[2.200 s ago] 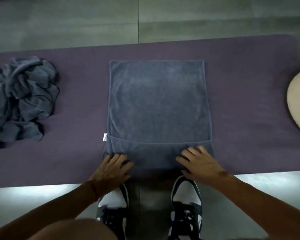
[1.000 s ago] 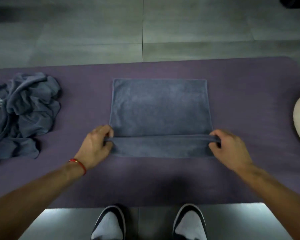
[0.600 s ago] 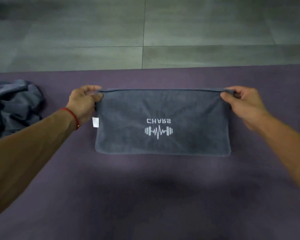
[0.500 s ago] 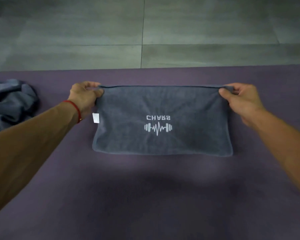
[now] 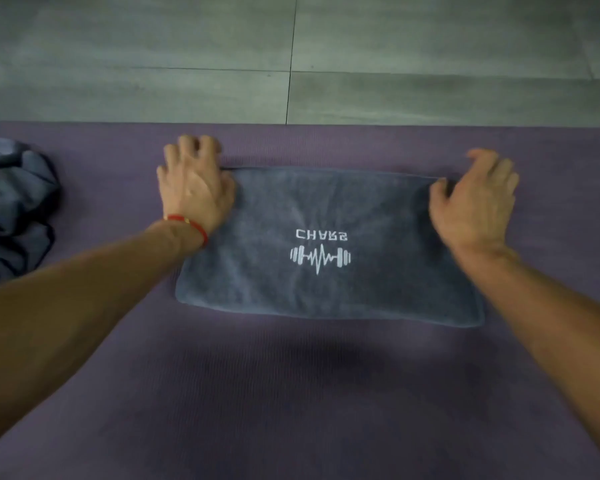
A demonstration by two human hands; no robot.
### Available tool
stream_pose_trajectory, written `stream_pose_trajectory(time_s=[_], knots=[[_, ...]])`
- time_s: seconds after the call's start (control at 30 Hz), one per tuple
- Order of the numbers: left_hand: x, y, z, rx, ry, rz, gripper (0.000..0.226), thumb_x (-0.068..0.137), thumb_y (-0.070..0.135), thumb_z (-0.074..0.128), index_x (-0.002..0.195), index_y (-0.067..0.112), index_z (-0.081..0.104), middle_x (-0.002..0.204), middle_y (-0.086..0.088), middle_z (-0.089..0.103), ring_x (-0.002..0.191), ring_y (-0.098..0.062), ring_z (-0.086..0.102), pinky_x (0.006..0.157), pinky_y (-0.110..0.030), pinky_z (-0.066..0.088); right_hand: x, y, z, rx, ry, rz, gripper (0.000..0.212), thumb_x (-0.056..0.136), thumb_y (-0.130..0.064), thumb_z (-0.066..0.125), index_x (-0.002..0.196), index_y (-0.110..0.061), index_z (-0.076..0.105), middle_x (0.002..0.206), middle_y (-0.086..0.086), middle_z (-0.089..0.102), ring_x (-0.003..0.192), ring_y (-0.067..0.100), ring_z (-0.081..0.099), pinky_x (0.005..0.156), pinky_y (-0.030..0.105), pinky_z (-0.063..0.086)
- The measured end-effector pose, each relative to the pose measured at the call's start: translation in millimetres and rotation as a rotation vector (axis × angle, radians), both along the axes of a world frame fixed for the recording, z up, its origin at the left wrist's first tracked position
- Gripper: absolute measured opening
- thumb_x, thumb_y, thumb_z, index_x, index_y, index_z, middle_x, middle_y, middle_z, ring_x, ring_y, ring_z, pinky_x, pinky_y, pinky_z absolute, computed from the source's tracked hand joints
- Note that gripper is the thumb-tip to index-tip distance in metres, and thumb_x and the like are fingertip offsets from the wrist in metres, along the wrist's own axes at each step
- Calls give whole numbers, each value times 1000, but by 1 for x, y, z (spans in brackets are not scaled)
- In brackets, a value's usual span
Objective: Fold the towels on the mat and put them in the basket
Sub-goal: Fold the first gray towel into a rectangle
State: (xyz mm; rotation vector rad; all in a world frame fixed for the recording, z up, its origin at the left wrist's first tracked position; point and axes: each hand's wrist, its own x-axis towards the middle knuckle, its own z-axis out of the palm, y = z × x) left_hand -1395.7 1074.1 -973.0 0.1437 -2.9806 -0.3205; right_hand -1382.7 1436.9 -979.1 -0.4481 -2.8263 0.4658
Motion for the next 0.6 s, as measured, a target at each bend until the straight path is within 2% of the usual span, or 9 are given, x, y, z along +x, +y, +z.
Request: stream_pose_trajectory(time_s=[0.07, 0.1, 0.13, 0.2, 0.27, 0.47, 0.53, 0.6], knots=[[21, 24, -10, -188, 27, -273, 51, 89, 41, 47, 136, 22, 45, 145, -14, 40, 129, -41, 37, 99, -56, 37, 19, -26, -4, 188, 27, 261, 56, 91, -35, 47, 143, -15, 41, 147, 19, 41, 134, 39, 39, 105, 55, 35], [29, 33, -18, -229, -21, -339, 57, 92, 48, 40, 144, 26, 38, 154, -13, 31, 138, -43, 29, 106, -61, 30, 25, -37, -9, 230, -55, 385, 59, 95, -40, 42, 149, -20, 35, 157, 16, 30, 144, 37, 29, 113, 59, 25], [32, 39, -27, -243, -103, -342, 62, 94, 54, 31, 151, 30, 28, 160, -11, 22, 144, -44, 20, 112, -65, 22, 28, -42, -17, 244, -176, 452, 61, 99, -46, 35, 156, -25, 24, 165, 11, 15, 151, 34, 15, 118, 62, 13], [34, 38, -45, -223, -231, -283, 66, 95, 63, 14, 156, 38, 6, 165, -6, 4, 149, -42, 3, 115, -68, 8, 27, -40, -33, 230, -398, 447, 64, 101, -61, 19, 158, -39, 0, 168, 0, -11, 154, 28, -11, 119, 65, -4], [35, 32, -56, -214, -236, -252, 66, 95, 67, 9, 155, 42, -4, 166, -5, -4, 150, -40, -5, 115, -69, 1, 22, -28, -41, 220, -455, 442, 66, 97, -69, 12, 156, -45, -10, 166, -6, -19, 153, 24, -19, 118, 64, -10], [33, 27, -54, -208, -296, -284, 67, 93, 70, 5, 153, 43, -13, 165, -5, -10, 150, -36, -10, 116, -67, -4, 13, -17, -35, 188, -543, 540, 67, 97, -68, 13, 154, -46, -14, 163, -9, -27, 151, 20, -26, 119, 61, -14], [35, 22, -45, -235, -315, -306, 71, 92, 71, 2, 154, 40, -14, 165, -6, -11, 151, -35, -11, 116, -66, -1, 22, -2, -28, 216, -517, 549, 69, 98, -65, 12, 158, -38, -10, 165, -5, -22, 152, 21, -21, 121, 60, -4], [56, 18, -32, -258, -245, -341, 73, 95, 68, 9, 157, 31, -3, 165, -11, -7, 151, -36, -8, 116, -67, 2, 46, 9, -21, 235, -450, 417, 71, 100, -58, 21, 160, -24, 2, 168, 6, -7, 154, 30, -4, 121, 61, 11]])
